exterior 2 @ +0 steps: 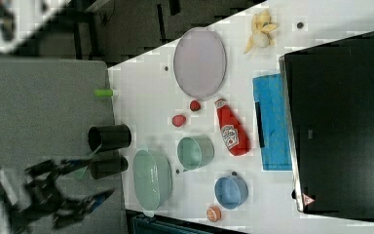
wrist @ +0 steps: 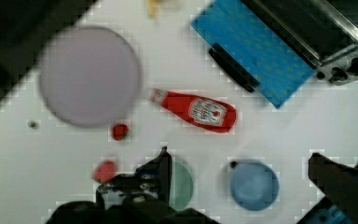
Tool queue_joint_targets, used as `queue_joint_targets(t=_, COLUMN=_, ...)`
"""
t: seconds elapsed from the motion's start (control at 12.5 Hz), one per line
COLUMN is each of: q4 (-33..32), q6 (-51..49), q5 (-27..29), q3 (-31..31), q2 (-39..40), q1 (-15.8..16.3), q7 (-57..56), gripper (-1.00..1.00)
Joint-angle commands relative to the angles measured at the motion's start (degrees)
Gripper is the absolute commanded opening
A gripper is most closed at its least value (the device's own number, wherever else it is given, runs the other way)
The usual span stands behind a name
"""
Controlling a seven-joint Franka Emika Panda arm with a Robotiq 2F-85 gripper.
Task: Pick Ketchup from the table and place in oven.
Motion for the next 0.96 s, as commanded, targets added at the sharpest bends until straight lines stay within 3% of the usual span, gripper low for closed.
queue_joint_targets(t=0.08, q4=-9.6, q6=6.5, q5=0.5, q3=0.5, q2=9.1, q1=0.3, q7=-10.4, gripper=1.0)
queue_joint_targets(t=0.56, q4=-17.0, q6=26.0, q5=0.5, q3=0.5, q2=22.7, q1=0.3, q7=-30.3, gripper=1.0)
queue_joint_targets(t=0.96, q4=-17.9, q6=41.8, q5=0.5, q3=0.6, q2=34.9, q1=0.3, q7=-51.3, gripper=1.0)
